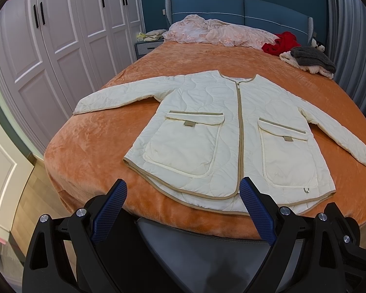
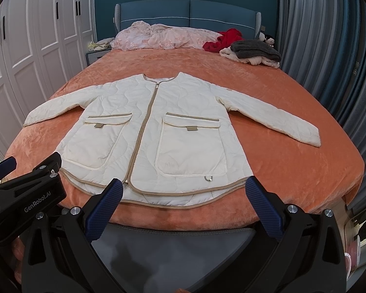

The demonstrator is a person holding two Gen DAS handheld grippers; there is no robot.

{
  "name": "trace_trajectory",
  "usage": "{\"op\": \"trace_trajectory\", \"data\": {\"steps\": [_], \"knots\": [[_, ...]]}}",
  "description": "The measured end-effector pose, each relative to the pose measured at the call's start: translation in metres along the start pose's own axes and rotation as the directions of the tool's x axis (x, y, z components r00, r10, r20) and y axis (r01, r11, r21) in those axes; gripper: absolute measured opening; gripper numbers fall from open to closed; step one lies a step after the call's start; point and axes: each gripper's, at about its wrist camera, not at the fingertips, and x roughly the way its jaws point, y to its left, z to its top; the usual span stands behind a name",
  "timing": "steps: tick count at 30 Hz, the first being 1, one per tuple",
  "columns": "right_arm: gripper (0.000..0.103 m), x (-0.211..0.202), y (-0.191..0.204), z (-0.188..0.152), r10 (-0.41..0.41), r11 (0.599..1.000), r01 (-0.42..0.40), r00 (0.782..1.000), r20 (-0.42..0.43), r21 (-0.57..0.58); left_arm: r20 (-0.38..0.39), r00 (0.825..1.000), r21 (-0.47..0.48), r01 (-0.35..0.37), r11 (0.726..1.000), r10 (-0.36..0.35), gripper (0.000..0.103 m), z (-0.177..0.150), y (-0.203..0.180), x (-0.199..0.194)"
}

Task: Fold large clothes

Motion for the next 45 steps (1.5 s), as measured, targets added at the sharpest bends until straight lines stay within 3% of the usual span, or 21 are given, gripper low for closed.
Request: {"op": "trace_trajectory", "data": {"steps": [10, 16, 19, 22, 27, 31, 37, 41, 42, 43, 45], "knots": [[0.098, 0.03, -0.04, 0.011, 0.058, 0.996, -0.057, 0.998, -0.008, 0.075, -0.004, 1.0, 0.01, 0.011, 1.0, -0.011, 0.091, 0.01, 0.001, 0.022], [0.098, 0.078, -0.144, 0.037, 0.036, 0.959, -0.036, 0.999, 0.007, 0.281, -0.044, 0.999, -0.025, 0.029, 0.999, -0.03, 0.091, 0.027, 0.004, 0.059], [0.098, 0.114, -0.217, 0.044, 0.009, 0.9, -0.003, 1.0, -0.012, 0.436, -0.053, 0.998, -0.058, 0.026, 0.998, -0.029, 0.091, 0.037, 0.006, 0.076], [0.098, 0.149, -0.298, 0.04, -0.032, 0.796, 0.036, 0.999, -0.017, 0.605, -0.058, 0.998, -0.102, 0.002, 0.995, -0.008, 0.091, 0.047, 0.012, 0.097], [0.098, 0.197, -0.398, 0.025, -0.129, 0.635, 0.129, 0.99, -0.06, 0.762, -0.083, 0.995, -0.142, -0.064, 0.988, 0.052, 0.091, 0.06, 0.015, 0.127], [0.097, 0.233, -0.445, 0.015, -0.181, 0.583, 0.187, 0.979, -0.099, 0.791, -0.124, 0.99, -0.137, -0.088, 0.987, 0.071, 0.091, 0.066, 0.011, 0.15], [0.077, 0.271, -0.479, -0.003, -0.155, 0.487, 0.167, 0.983, -0.103, 0.857, -0.177, 0.982, -0.127, -0.089, 0.988, 0.066, 0.091, 0.069, 0.006, 0.175], [0.047, 0.29, -0.485, 0.004, -0.148, 0.454, 0.151, 0.985, -0.093, 0.878, -0.193, 0.977, -0.091, -0.115, 0.989, 0.095, 0.091, 0.069, 0.003, 0.19], [0.028, 0.293, -0.485, 0.009, -0.145, 0.45, 0.138, 0.986, -0.081, 0.882, -0.195, 0.976, -0.086, -0.121, 0.989, 0.102, 0.091, 0.07, 0.003, 0.193], [0.019, 0.296, -0.485, 0.014, -0.134, 0.452, 0.123, 0.989, -0.069, 0.883, -0.199, 0.975, -0.087, -0.121, 0.989, 0.102, 0.091, 0.071, 0.003, 0.197], [0.012, 0.296, -0.478, 0.034, -0.143, 0.477, 0.115, 0.988, -0.052, 0.871, -0.21, 0.972, -0.101, -0.129, 0.986, 0.106, 0.091, 0.072, 0.008, 0.204]]}}
